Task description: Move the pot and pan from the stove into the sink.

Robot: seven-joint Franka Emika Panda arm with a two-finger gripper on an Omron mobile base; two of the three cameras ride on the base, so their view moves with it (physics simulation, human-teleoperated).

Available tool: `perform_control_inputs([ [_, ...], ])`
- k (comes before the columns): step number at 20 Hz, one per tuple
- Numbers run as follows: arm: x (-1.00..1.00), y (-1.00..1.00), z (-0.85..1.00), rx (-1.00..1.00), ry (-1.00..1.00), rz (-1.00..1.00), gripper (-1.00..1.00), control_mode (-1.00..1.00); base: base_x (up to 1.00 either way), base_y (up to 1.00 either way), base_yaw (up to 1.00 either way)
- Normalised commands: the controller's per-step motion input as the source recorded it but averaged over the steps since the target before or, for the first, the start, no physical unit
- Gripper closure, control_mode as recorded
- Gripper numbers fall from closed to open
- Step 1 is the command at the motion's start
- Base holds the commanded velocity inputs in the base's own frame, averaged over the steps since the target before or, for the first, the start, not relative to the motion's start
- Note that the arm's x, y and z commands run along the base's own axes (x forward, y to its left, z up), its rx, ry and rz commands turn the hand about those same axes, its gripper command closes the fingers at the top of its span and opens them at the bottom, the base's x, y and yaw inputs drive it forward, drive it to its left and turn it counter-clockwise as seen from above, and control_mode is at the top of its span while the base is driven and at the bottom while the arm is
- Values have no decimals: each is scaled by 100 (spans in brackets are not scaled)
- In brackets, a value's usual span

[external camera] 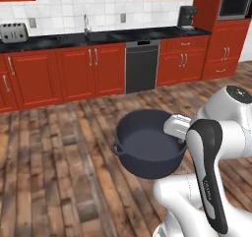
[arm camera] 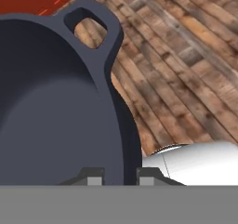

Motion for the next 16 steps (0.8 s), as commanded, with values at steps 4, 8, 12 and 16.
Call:
perform_control_inputs([
  [4, 0, 0, 0, 0, 0, 0, 100, 100, 100, 0, 6],
  [8, 0, 0, 0, 0, 0, 0, 100, 100, 100, 0, 6],
  [12, 0, 0, 0, 0, 0, 0, 100, 100, 100, 0, 6],
  [16, 0, 0, 0, 0, 0, 0, 100, 100, 100, 0, 6],
])
